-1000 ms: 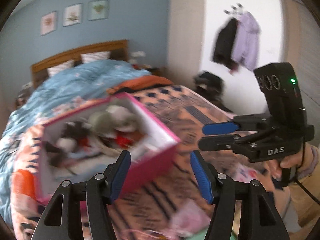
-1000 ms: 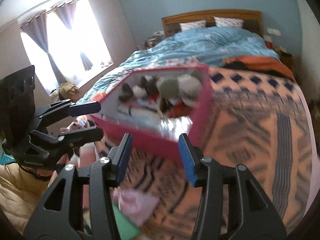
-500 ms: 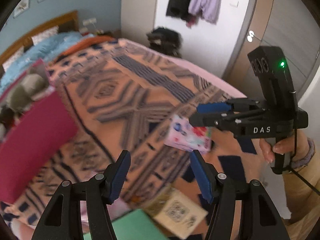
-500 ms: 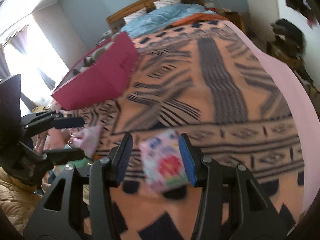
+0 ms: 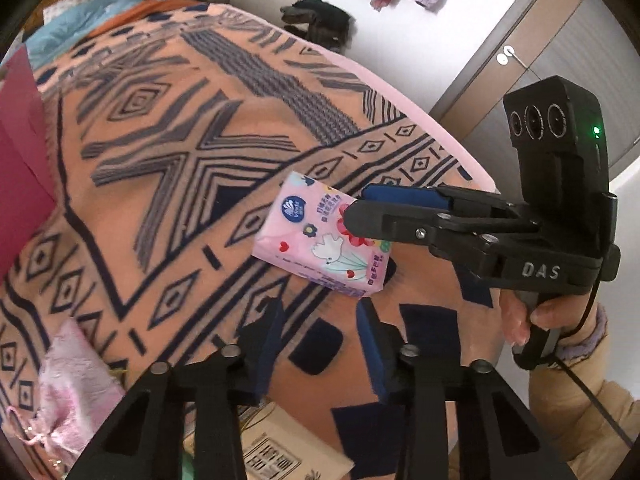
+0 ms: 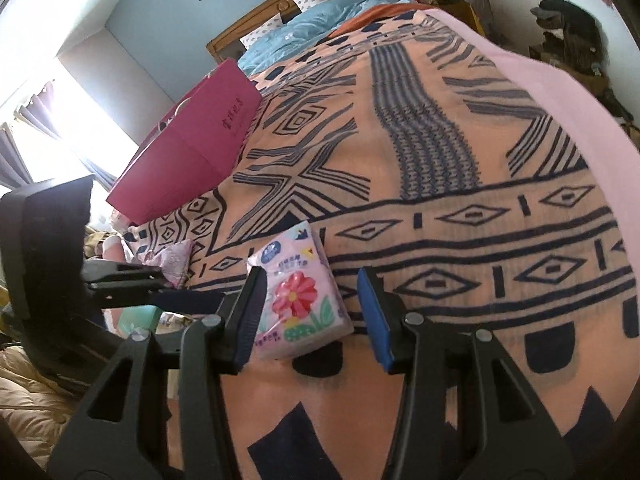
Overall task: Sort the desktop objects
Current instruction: 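Close both grippers on the pink tissue pack from either side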
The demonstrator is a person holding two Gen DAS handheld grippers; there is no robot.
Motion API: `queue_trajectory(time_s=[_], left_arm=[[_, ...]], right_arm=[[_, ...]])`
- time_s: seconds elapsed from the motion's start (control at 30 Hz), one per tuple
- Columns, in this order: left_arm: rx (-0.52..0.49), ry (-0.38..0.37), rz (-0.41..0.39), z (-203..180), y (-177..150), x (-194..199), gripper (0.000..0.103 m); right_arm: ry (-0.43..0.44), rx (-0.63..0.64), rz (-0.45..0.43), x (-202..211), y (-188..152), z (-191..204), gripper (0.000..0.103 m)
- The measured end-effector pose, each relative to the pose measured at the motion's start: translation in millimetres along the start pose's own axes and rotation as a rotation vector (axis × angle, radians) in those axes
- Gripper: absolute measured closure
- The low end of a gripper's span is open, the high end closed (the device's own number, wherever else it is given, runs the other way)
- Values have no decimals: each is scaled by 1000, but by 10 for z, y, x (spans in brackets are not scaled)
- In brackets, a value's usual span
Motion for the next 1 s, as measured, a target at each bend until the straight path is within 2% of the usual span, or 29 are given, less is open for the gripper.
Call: queue_trajectory(time_s=[0.13, 0.33, 0.43, 0.53, 0.67, 0.77, 0.83, 0.87, 1.0], left_arm=[[48, -14, -2, 127, 54, -8, 69], [111, 15, -33, 440, 104, 101, 69], [124, 24, -38, 551, 96, 137, 71], [127, 23, -33, 626, 42, 147, 71], [116, 12, -37, 616, 45, 108, 71], [110, -8, -31, 601, 56, 84, 76], [110, -17, -30, 589, 67, 71, 80], [113, -20, -30, 596, 73, 67, 82], [140, -48, -21, 637, 89, 28, 83]], right_arm=[[44, -23, 8, -49, -31, -2, 53], [157, -70, 29, -225, -68, 76, 53], [186, -58, 56, -343, -83, 173, 53], [182, -35, 78, -432, -78, 240, 53], [149, -36, 53, -396, -30, 187, 53], [133, -31, 65, -412, -12, 169, 54], [135, -28, 75, -442, -18, 166, 60], [136, -29, 77, -455, -21, 158, 60], [153, -44, 68, -475, -22, 126, 67]])
Point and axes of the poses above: each gripper's, at about its wrist camera, not at the fingertips, and x roughly against the way its jaws point, z to its left, y to its top, the point moved 2 cm from there along -x, roughly the way its jaws point, and after that the axes turned 14 degrees about y, right-handed, at the moved point
